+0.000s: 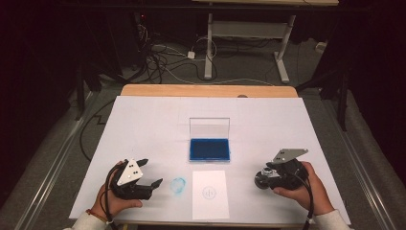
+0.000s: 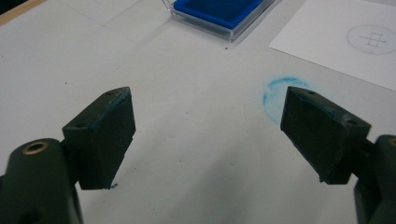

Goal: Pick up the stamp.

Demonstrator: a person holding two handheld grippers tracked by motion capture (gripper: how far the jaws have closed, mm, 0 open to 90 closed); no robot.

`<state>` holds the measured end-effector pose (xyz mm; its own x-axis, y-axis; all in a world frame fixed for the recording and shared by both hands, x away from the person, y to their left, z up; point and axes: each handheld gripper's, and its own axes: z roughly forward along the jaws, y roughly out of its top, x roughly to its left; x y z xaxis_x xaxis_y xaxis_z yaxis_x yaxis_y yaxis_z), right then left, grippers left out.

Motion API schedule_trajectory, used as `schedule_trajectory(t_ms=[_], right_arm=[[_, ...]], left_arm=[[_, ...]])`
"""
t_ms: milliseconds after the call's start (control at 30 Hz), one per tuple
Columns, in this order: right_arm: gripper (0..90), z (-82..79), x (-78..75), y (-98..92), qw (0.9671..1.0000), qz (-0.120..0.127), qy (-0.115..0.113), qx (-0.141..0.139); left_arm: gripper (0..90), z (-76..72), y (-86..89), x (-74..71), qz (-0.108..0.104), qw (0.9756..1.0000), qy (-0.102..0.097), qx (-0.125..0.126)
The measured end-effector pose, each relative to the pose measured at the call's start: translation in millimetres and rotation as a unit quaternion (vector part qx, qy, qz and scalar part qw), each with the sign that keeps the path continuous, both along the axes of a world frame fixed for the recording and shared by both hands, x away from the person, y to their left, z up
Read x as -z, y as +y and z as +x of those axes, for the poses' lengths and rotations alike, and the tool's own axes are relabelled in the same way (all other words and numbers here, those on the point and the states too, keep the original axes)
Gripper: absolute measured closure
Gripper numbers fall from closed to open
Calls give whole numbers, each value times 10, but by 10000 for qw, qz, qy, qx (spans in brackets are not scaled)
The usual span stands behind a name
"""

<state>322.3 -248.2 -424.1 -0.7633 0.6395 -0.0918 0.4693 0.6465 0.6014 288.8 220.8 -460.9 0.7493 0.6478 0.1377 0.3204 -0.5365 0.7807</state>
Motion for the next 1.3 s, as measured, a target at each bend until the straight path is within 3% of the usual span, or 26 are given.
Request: schedule_trajectory(t_ms=[233, 633, 1100, 1300], right_arm=[[565, -1, -7, 15, 10000, 2, -21, -60], [574, -23, -16, 37, 9996, -138, -146, -182], [574, -33, -166, 34, 9979, 219, -616, -18], [574, -1, -235, 55, 9962, 377, -789, -5]], left_arm=[[175, 8, -1, 11, 18, 10000, 27, -8], [175, 17, -10, 25, 80, 9999, 91, 39], [175, 27, 10, 18, 8, 10000, 44, -20], [169, 35, 32, 1, -97, 9997, -103, -220]])
